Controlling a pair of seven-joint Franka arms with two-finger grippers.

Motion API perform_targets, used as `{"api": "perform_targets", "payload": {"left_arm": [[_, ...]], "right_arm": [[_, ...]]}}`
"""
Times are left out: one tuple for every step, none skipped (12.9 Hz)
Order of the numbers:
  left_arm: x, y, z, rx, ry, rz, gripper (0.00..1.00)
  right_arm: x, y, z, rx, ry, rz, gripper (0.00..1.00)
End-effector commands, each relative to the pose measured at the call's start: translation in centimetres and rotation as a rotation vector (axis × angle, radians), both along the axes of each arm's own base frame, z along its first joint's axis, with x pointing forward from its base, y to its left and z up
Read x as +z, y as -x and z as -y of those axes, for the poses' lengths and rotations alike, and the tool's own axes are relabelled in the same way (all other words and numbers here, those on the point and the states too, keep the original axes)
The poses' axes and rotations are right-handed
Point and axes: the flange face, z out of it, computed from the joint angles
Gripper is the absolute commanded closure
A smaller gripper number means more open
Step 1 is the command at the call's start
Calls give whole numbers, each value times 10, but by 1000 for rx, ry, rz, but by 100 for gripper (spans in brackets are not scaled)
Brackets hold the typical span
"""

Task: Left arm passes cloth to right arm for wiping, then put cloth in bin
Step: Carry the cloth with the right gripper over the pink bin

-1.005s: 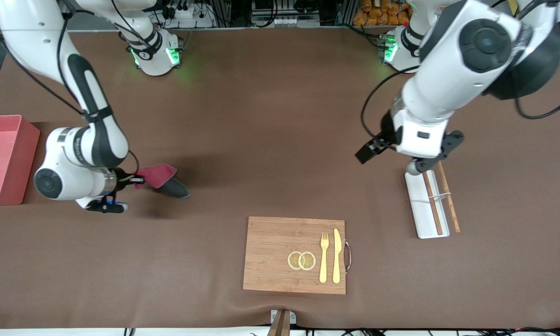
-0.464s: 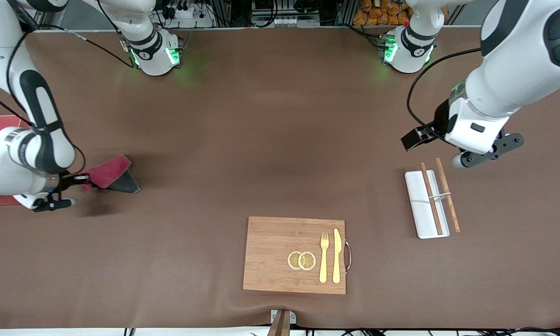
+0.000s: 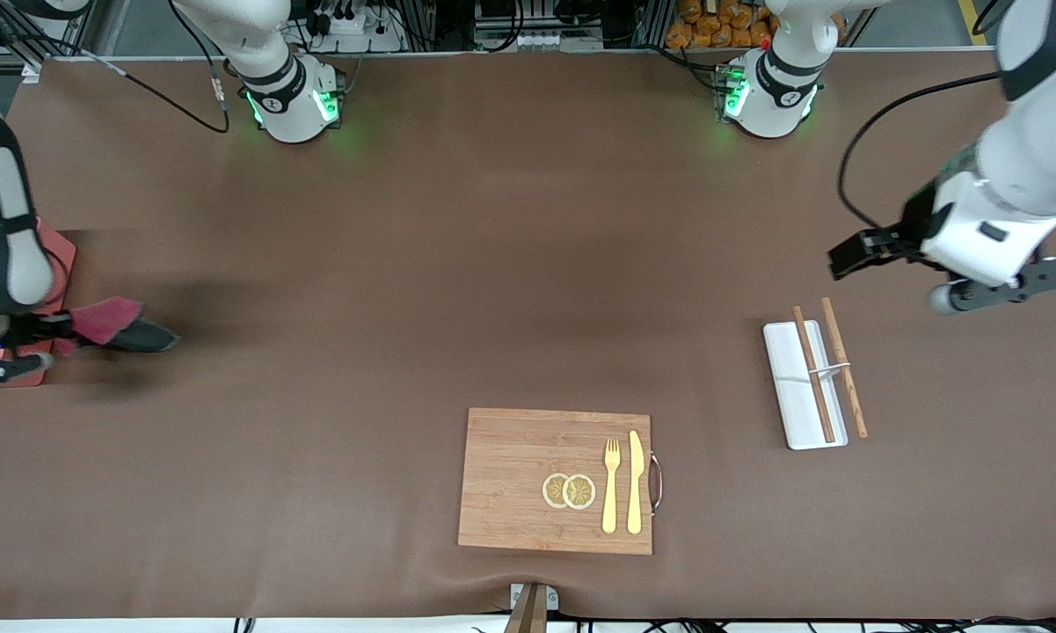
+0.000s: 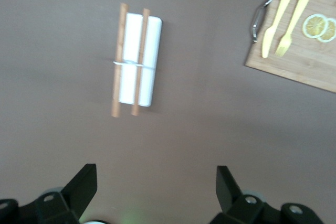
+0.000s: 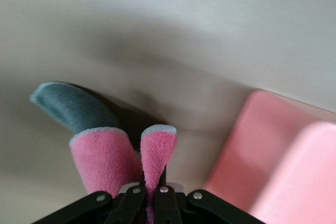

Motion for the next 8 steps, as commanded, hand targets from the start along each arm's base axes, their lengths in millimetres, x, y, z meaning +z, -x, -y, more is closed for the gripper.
{"api": "perform_targets", "payload": {"left_arm": [[6, 18, -31, -81, -24, -7, 0], [6, 19, -43, -94, -24, -8, 0], [6, 21, -49, -109, -25, -9, 0], [10, 24, -50, -119, -26, 0, 0], [15, 27, -51, -117, -27, 8, 0], [16, 29, -50, -122, -28, 9, 0], [18, 29, -59, -122, -28, 12, 0], [17, 29, -64, -132, -28, 11, 0]], "right_arm": [[59, 5, 15, 97, 27, 46, 100], [81, 5, 16, 129, 45, 67, 100], [90, 7, 18, 148, 72, 63, 100], [86, 9, 21, 146, 78, 52, 100], [79, 12, 26, 136, 72, 44, 100], [68, 14, 26, 133, 62, 29, 100], [55, 14, 27, 132, 51, 12, 100], [40, 14, 26, 135, 40, -3, 100]]}}
